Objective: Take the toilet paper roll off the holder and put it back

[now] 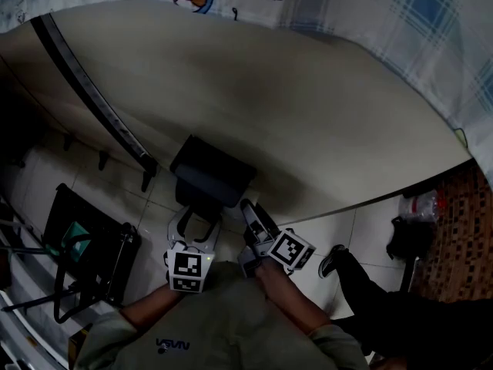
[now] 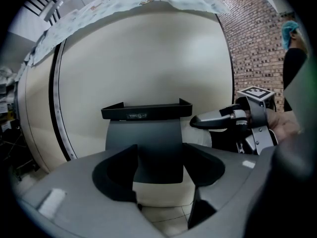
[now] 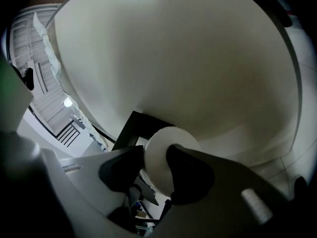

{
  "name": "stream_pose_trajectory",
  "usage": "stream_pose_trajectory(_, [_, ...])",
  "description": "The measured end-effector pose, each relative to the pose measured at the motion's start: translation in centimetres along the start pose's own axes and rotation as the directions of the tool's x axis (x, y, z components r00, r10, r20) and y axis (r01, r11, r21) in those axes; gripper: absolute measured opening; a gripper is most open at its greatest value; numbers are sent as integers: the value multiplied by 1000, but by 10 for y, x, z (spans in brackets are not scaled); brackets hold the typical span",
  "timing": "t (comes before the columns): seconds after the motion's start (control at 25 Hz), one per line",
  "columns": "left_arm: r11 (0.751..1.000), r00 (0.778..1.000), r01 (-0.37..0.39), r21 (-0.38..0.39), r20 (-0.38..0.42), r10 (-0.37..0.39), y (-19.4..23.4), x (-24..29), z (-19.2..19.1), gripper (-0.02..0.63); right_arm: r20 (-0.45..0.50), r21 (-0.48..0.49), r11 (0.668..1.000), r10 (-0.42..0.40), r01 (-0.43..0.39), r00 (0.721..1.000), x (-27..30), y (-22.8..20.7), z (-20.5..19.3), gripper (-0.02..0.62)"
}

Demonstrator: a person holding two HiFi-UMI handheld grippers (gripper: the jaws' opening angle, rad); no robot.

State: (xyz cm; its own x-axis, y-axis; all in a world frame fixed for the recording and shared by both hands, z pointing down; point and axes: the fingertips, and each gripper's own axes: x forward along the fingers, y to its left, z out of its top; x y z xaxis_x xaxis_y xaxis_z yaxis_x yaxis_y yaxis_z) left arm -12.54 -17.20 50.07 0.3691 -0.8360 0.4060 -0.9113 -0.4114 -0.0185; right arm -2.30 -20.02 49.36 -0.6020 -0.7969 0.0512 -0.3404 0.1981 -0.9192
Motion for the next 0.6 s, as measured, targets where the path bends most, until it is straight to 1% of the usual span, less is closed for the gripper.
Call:
stream_pose_trajectory(0.16, [1000, 1000, 10, 8, 0, -10, 0, 0, 0, 288, -2, -9, 1000, -17, 17, 1000, 5, -1, -3, 158])
stream_pose_trajectory(0.32, [1000, 1000, 27, 8, 3, -27, -2, 0, 0, 287, 1, 5, 1000, 21, -21, 1000, 15, 4, -7, 160])
stream_pose_trajectory(0.44, [999, 999, 39, 8, 2, -39, -2, 0, -1, 282, -3, 10, 1000, 25, -25, 1000, 22, 4, -11, 161])
stream_pose_trajectory(0.52, [999, 999, 43, 8, 2, -43, -2, 1, -1, 282, -22, 3, 1000, 24, -24, 999, 27, 4, -14, 163])
stream_pose_trajectory(0.6, [999, 999, 44, 7, 3, -44, -2, 1, -1, 282, -46, -5, 999, 50, -50, 998, 32, 8, -17, 163])
